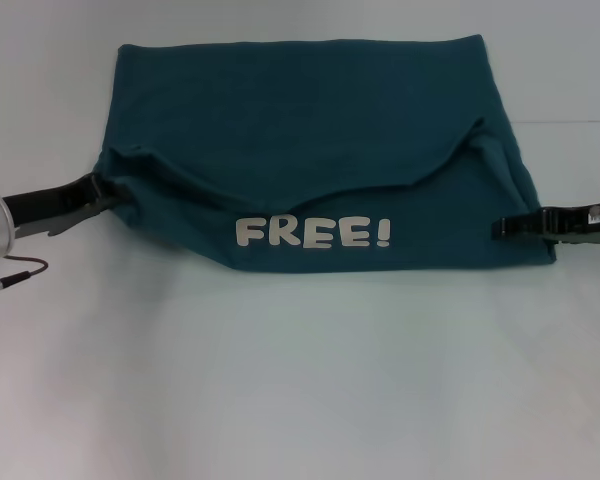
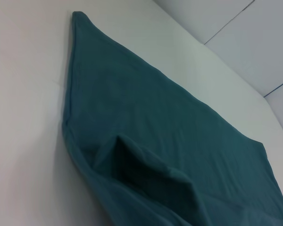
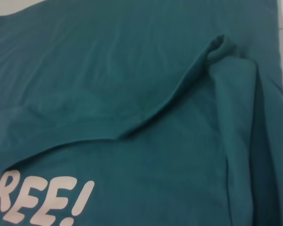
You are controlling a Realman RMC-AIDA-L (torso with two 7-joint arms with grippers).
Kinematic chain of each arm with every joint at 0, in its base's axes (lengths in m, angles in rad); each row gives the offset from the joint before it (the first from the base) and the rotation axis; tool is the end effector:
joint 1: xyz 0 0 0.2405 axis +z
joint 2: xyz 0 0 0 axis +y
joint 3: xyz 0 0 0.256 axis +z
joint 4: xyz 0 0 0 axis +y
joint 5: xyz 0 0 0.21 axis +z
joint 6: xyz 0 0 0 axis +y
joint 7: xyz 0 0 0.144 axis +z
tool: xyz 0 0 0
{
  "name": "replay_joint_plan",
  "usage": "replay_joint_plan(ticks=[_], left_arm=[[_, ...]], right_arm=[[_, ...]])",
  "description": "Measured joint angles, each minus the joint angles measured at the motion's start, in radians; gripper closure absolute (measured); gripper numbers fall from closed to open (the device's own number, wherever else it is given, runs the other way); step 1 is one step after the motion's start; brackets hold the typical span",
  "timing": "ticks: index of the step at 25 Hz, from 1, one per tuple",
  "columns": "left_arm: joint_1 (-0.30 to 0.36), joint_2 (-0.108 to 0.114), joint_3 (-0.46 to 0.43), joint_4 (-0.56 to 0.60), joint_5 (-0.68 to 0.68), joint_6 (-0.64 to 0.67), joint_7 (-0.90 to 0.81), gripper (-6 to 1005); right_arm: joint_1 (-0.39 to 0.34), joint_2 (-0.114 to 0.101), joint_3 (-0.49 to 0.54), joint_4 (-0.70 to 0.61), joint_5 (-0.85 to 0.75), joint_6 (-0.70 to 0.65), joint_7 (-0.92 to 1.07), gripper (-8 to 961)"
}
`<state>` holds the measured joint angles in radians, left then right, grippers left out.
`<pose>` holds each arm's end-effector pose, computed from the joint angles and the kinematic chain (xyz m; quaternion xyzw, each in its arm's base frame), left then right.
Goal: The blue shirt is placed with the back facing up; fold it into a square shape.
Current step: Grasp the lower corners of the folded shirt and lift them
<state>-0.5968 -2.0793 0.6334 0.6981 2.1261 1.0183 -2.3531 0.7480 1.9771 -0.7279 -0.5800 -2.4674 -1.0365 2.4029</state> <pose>-0.2999 0.4012 0.0297 -0.6829 -0.6252 -0.2555 0.2782 0.2959 0.4208 0.0284 -0.7671 0.5743 0.0619 0.2790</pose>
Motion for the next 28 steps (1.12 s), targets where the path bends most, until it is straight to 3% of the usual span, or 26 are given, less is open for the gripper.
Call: replay_joint_plan(ticks=[13, 19, 24, 27, 28], left_arm=[[0.000, -0.001, 0.000, 0.000, -0.003, 0.000, 0.000, 981], [0.000, -0.001, 0.000, 0.000, -0.002, -0.001, 0.000, 981], [0.000, -0.001, 0.000, 0.000, -0.002, -0.001, -0.001, 981], [-0.001, -0.001, 0.000, 0.000, -0.002, -0.001, -0.001, 981], [-0.001, -0.001, 0.000, 0.000, -0.001, -0.001, -0.001, 981]], right_arm=[[-0.008, -0.004, -0.018, 0.001, 0.000, -0.012, 0.027, 133], [-0.009, -0.006, -0.015, 0.000, 0.001, -0.009, 0.027, 355], [-0.006, -0.010, -0.013, -0.001, 0.005, -0.011, 0.027, 600], [-0.001, -0.012, -0.013, -0.001, 0.005, -0.010, 0.027, 800], [0.000, -0.012, -0.013, -0.002, 0.005, -0.013, 0.027, 810]])
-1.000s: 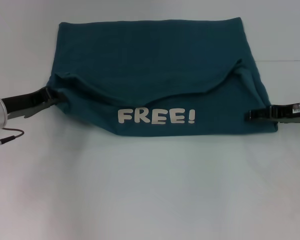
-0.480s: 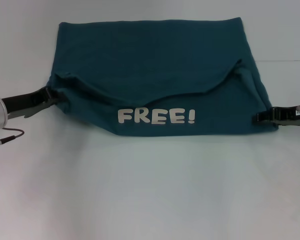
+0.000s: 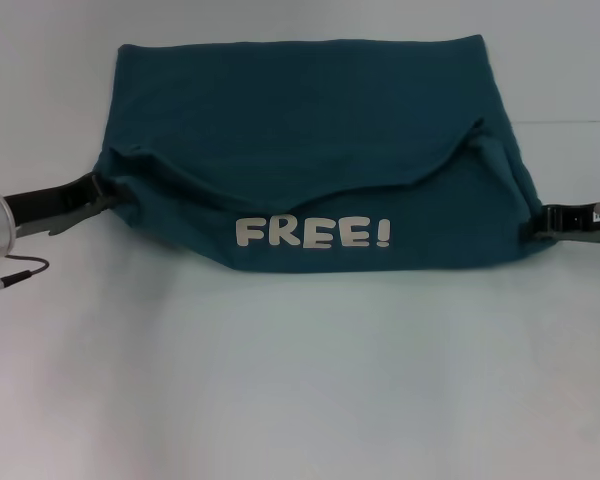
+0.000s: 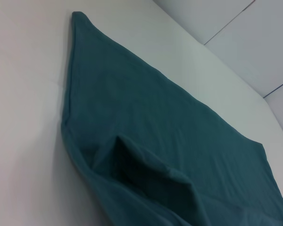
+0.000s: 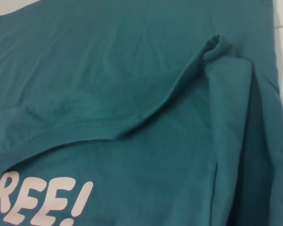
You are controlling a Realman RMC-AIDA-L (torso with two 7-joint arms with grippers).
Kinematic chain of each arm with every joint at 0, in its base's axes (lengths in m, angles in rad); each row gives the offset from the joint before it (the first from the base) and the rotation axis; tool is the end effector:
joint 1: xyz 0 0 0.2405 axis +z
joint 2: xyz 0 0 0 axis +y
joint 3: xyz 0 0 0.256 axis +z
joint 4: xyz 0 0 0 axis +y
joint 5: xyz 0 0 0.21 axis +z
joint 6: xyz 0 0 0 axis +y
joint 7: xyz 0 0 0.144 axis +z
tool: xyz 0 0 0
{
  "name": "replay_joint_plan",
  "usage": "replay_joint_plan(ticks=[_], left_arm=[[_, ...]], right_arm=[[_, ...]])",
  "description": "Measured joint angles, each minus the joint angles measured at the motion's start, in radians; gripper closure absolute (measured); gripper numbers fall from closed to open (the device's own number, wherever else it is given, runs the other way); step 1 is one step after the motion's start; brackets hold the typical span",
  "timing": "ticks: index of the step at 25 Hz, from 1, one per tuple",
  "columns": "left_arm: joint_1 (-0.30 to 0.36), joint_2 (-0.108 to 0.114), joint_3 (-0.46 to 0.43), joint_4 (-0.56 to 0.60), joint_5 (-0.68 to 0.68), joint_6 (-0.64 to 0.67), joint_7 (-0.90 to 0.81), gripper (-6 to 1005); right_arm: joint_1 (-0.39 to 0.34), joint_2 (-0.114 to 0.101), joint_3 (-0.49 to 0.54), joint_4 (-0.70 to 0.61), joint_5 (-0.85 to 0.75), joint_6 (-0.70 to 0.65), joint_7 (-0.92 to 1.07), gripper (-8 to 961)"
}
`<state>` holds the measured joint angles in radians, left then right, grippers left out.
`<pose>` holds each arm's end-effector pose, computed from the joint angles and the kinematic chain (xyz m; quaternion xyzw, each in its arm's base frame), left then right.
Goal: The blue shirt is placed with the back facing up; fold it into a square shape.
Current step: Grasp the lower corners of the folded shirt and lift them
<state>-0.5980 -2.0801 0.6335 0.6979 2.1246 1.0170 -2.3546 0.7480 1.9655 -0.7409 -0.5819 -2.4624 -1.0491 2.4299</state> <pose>-0.2993 0.4016 0.0294 -0.6823 -0.6256 -0.2566 0.2779 0.2959 0.4213 0.0324 -0.7627 0.5814 0.0612 0.2768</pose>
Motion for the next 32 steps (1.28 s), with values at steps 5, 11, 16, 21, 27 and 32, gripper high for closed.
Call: replay_joint_plan(ticks=[5, 11, 16, 21, 27, 32], left_arm=[[0.006, 0.007, 0.000, 0.008, 0.001, 0.032, 0.002, 981], [0.032, 0.040, -0.019, 0.039, 0.059, 0.187, 0.004, 982], [0.053, 0.049, -0.107, 0.120, 0.217, 0.422, -0.022, 982], [0.090, 0.067, -0.142, 0.204, 0.291, 0.661, -0.024, 982], [0.097, 0.074, -0.182, 0.243, 0.382, 0.816, -0.017, 982], [0.101, 0.074, -0.174, 0.248, 0.475, 0.891, -0.015, 982]], right_arm=[[-0.008, -0.007, 0.000, -0.054, 0.000, -0.077, 0.012, 862], [-0.043, -0.043, 0.004, -0.141, -0.004, -0.261, 0.039, 912], [-0.070, -0.061, 0.005, -0.183, -0.023, -0.439, 0.039, 909], [-0.087, -0.067, 0.009, -0.208, -0.069, -0.585, 0.036, 906], [-0.105, -0.068, 0.013, -0.205, -0.111, -0.723, 0.011, 901], [-0.136, -0.068, 0.014, -0.202, -0.112, -0.789, 0.000, 898]])
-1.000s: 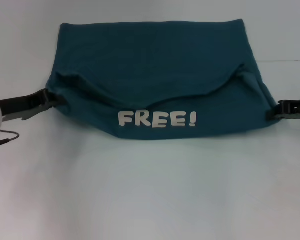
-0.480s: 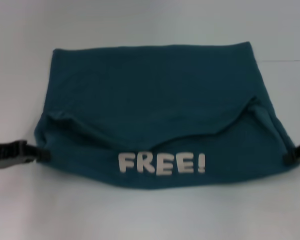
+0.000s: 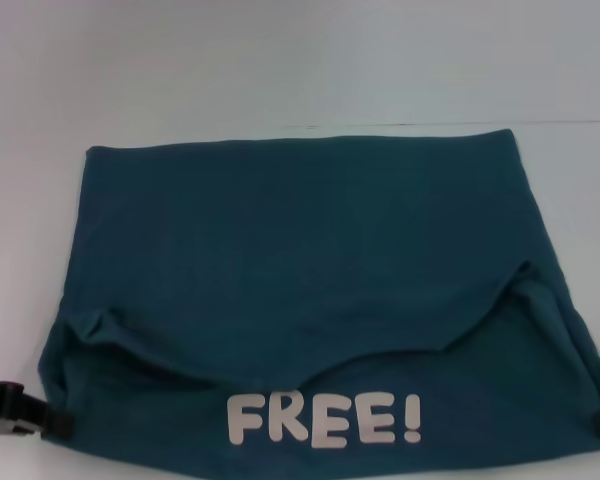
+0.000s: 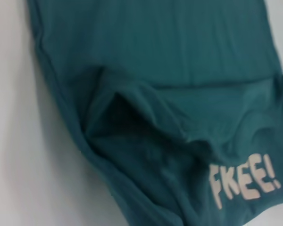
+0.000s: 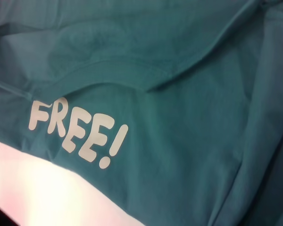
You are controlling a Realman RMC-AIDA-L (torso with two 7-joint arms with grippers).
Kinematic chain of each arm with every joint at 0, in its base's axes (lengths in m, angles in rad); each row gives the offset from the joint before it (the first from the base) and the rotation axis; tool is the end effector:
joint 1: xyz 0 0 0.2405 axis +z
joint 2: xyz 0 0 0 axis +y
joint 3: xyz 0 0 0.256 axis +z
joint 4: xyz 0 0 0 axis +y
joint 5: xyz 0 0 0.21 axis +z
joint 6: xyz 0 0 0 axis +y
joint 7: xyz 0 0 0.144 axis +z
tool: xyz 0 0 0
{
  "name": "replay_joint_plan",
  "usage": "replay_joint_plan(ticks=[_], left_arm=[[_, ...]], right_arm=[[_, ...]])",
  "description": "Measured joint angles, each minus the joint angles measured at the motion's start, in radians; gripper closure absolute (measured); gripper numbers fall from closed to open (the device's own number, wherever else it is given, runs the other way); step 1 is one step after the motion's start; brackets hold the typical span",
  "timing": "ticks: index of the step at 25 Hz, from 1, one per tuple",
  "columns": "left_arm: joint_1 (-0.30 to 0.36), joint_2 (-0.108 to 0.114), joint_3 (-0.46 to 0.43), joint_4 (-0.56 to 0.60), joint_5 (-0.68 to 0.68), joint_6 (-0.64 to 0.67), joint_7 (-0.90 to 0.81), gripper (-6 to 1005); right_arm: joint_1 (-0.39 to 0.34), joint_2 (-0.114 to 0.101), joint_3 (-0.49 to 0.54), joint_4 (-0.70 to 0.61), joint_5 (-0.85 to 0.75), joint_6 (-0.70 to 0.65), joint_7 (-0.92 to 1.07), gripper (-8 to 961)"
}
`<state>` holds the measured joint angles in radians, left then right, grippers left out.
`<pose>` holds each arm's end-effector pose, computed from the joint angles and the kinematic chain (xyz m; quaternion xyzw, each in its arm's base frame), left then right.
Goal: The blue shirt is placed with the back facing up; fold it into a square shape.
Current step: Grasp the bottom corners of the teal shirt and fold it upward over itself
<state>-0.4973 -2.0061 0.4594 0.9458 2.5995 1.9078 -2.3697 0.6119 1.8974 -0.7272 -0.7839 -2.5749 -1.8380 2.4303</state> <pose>-0.3211 0.2779 0.0762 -0.7521 -0.6563 -0.0422 0.0413 0.3049 0.3132 0.0730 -0.7793 0.6226 -0.0682 0.0186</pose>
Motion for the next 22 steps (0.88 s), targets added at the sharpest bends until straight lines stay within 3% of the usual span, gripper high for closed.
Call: replay_joint_plan(ticks=[5, 13, 19, 22], left_arm=[[-0.021, 0.006, -0.018, 0.002, -0.008, 0.009, 0.006, 981], [-0.143, 0.054, -0.122, -0.017, -0.043, -0.051, -0.054, 982], [-0.201, 0.060, -0.106, -0.023, -0.042, -0.167, -0.133, 981], [-0.220, 0.053, -0.075, -0.042, -0.046, -0.255, -0.151, 981]], right_arm=[[-0.001, -0.003, 0.059, -0.006, 0.035, -0.008, -0.041, 895], [0.063, -0.020, 0.204, -0.009, 0.139, 0.037, -0.060, 889], [0.070, -0.026, 0.278, -0.033, 0.153, 0.154, -0.013, 885], [0.063, -0.019, 0.283, -0.028, 0.172, 0.275, -0.005, 883]])
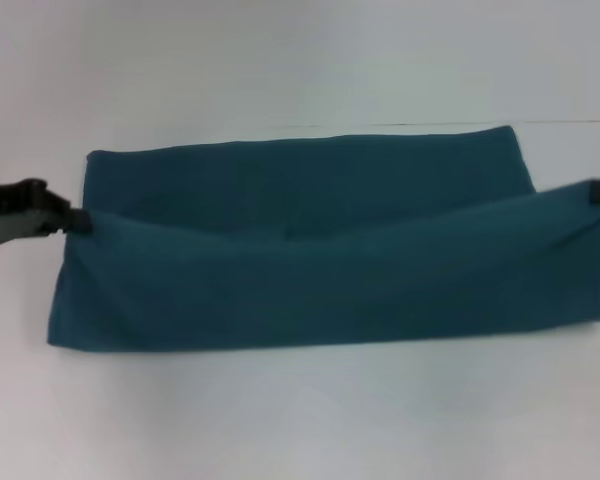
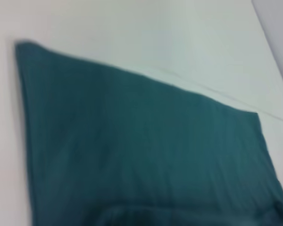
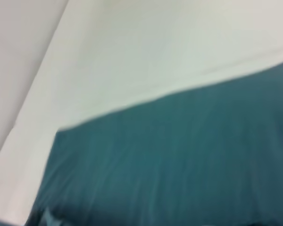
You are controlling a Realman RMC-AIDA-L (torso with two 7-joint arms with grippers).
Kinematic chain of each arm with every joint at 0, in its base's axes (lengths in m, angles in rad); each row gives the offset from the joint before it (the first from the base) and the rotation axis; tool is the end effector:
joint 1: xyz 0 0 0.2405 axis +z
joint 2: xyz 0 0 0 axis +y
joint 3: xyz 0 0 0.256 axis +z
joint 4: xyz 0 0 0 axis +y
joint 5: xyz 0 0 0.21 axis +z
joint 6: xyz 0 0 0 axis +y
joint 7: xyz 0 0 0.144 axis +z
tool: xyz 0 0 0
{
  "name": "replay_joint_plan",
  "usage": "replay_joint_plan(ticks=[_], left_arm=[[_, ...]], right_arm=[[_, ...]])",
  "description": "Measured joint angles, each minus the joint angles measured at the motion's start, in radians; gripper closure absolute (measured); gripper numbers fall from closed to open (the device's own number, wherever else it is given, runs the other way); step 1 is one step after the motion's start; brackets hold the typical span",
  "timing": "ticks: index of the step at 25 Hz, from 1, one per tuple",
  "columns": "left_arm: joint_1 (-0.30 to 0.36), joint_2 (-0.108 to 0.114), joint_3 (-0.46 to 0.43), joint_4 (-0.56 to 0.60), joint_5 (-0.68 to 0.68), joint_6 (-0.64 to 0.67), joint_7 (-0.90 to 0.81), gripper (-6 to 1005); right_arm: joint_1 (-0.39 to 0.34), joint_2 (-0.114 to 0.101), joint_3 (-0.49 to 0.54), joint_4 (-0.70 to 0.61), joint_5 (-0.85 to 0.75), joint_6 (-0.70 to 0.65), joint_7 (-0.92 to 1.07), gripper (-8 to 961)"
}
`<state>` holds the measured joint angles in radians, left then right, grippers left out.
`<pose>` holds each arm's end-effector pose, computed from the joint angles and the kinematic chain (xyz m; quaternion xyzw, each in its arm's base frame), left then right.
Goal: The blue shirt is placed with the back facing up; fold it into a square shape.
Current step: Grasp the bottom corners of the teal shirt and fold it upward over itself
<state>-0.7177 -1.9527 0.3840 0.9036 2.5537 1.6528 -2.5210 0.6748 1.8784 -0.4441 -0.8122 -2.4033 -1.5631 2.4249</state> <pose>-0.2745 0.3783 0.1071 -0.7428 -0.6362 -0.1291 0.1639 0.2872 0.3859 0.1247 -0.7580 0.6015 0.1636 0.1920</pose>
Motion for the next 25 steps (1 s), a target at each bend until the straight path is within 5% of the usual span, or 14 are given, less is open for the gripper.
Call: replay_joint_plan(ticks=[7, 13, 25], left_arm=[[-0.044, -0.008, 0.030, -0.111, 0.000, -0.220, -0.022, 981], [-0.059, -0.040, 0.088, -0.124, -0.010, -0.369, -0.042, 981], [-0.119, -0.068, 0.161, -0.179, -0.007, -0.640, -0.114, 982]], right_arm=[[0.021, 0.044, -0.025, 0.007, 0.033, 0.225, 0.002, 878], [0.047, 0.081, -0.089, 0.036, 0.036, 0.425, 0.016, 874], [0.173, 0.093, -0.232, 0.208, 0.030, 0.799, 0.026, 866]])
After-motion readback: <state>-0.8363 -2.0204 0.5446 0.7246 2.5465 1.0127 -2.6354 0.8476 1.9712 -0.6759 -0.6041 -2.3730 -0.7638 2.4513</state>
